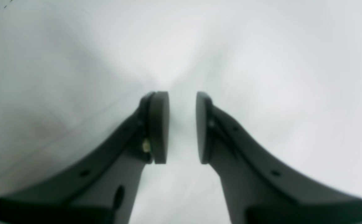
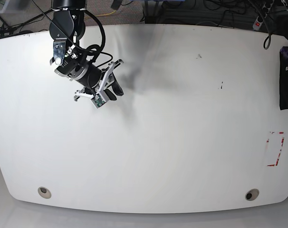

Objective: Fold the T-shirt properly

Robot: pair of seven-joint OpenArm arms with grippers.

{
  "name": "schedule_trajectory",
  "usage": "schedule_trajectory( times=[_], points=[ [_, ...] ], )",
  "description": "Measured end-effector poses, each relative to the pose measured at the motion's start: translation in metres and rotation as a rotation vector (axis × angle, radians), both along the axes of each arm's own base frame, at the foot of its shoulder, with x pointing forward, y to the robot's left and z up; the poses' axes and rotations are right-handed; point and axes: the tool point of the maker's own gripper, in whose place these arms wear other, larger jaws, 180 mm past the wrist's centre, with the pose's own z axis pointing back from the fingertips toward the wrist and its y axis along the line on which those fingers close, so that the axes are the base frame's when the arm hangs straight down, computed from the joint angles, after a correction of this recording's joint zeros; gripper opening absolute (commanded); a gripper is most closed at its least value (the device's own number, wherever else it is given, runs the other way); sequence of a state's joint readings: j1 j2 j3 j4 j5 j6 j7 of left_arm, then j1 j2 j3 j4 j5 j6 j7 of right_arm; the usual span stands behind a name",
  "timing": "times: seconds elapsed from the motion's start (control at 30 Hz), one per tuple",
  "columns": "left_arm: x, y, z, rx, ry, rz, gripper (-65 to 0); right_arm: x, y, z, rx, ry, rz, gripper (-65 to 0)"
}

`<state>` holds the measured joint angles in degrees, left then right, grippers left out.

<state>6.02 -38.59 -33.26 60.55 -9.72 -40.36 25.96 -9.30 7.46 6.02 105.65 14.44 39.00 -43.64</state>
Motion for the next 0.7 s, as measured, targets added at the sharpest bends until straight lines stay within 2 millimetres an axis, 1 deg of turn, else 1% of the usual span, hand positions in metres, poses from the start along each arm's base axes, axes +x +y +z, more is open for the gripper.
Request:
schedule_trajectory(
  times=[0.07, 0.13, 0.2, 0.23, 0.3, 0.4, 0.5, 0.53, 0.6, 0.67, 0.7],
  points=[
    [0.007, 0.001, 0.014, 0.029, -0.032, -0.012, -26.4, 0.0, 0.0, 0.0, 0.0, 0.0, -0.001, -51.8],
    [0.018, -0.003, 0.035, 0.075, -0.073, -0.052, -26.4, 0.0, -0.001, 0.0, -0.001, 0.0, -0.004, -51.7],
    [0.031, -0.013, 0.055, 0.111, -0.127, -0.097, -26.5, 0.001, -0.001, 0.0, 0.0, -0.001, -0.004, -51.4],
    [0.036, -0.02, 0.061, 0.114, -0.151, -0.119, -26.5, 0.001, -0.002, 0.001, 0.001, -0.003, -0.007, -51.4],
    [0.042, -0.038, 0.064, 0.104, -0.199, -0.141, -26.5, 0.003, -0.005, 0.001, -0.01, -0.006, -0.012, -51.4],
    [0.044, -0.076, 0.046, 0.049, -0.215, -0.15, -26.5, 0.01, -0.015, 0.003, -0.063, -0.051, -0.023, -51.2],
    [0.059, -0.112, 0.04, 0.013, -0.28, -0.106, -26.5, 0.02, -0.017, 0.009, -0.098, -0.138, -0.037, -51.2],
    [0.065, -0.124, 0.042, 0.004, -0.306, -0.113, -26.5, 0.023, -0.016, 0.01, -0.098, -0.16, -0.043, -51.2],
    [0.081, -0.155, 0.056, -0.036, -0.437, -0.128, -26.5, 0.03, -0.019, 0.007, -0.109, -0.208, -0.079, -51.2],
    [0.087, -0.17, 0.063, -0.058, -0.532, -0.101, -26.5, 0.035, -0.021, 0.007, -0.067, -0.255, -0.114, -51.2],
    [0.085, -0.18, 0.062, -0.088, -0.576, -0.081, -26.5, 0.039, -0.025, 0.006, -0.042, -0.282, -0.144, -51.2]
  ],
)
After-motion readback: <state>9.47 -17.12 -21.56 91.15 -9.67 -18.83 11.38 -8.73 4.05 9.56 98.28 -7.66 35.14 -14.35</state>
